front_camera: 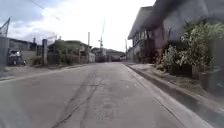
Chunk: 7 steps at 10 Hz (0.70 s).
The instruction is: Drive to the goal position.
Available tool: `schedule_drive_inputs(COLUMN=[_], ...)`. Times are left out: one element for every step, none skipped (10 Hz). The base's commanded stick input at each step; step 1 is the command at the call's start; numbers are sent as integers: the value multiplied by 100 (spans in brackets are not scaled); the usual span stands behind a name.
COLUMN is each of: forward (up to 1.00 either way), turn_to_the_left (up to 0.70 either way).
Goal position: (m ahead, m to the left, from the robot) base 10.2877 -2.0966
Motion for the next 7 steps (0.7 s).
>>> schedule_drive_inputs(forward=[100,100,100,100,100,100,100], turn_to_the_left=[0,0,0,0,0,-1,-3])
